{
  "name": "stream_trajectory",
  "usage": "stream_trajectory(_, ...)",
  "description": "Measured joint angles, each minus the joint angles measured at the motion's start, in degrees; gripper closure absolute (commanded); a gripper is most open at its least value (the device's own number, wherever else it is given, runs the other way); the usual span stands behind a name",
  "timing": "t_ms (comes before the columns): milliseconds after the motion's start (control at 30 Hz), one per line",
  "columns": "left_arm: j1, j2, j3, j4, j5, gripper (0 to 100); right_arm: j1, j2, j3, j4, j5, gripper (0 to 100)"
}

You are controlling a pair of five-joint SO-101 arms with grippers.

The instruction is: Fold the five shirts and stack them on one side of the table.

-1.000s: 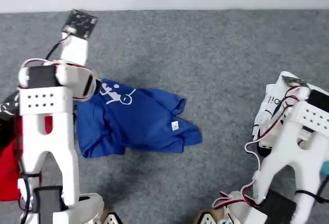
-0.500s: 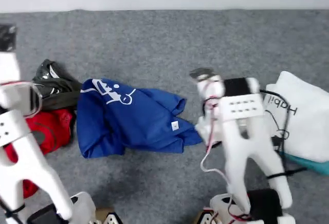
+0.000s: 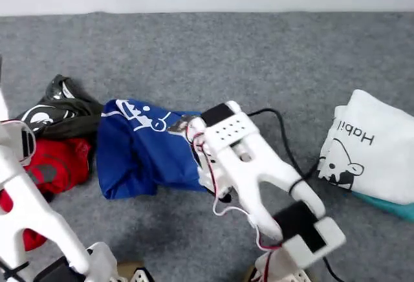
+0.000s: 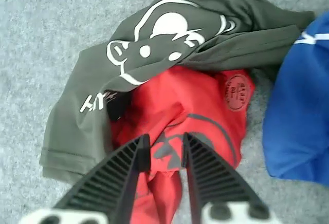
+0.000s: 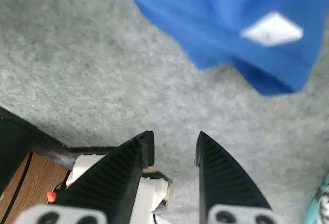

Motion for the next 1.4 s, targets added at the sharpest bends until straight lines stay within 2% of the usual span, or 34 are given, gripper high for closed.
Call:
stream_trajectory(400, -5.89, 0.0, 0.0, 0.0, -0.18, 89, -2.29, 17.41, -10.64, -3.96, -0.18, 85.0)
stream_trajectory(833, -6.77, 0.0, 0.0, 0.0, -0.18, 89, -2.02, 26.73, -12.84, -8.53, -0.26, 85.5)
stream_trajectory(1000, -6.77, 0.0, 0.0, 0.0, -0.18, 89, -1.85, 26.81, -13.54, -8.7, -0.26, 99.4)
stream_trajectory(1167, -6.77, 0.0, 0.0, 0.0, -0.18, 89, -0.44, 28.48, -15.65, -8.7, -0.26, 98.7)
stream_trajectory(1400, -6.77, 0.0, 0.0, 0.0, -0.18, 90, 3.78, 30.07, -26.64, 1.67, 2.55, 98.8)
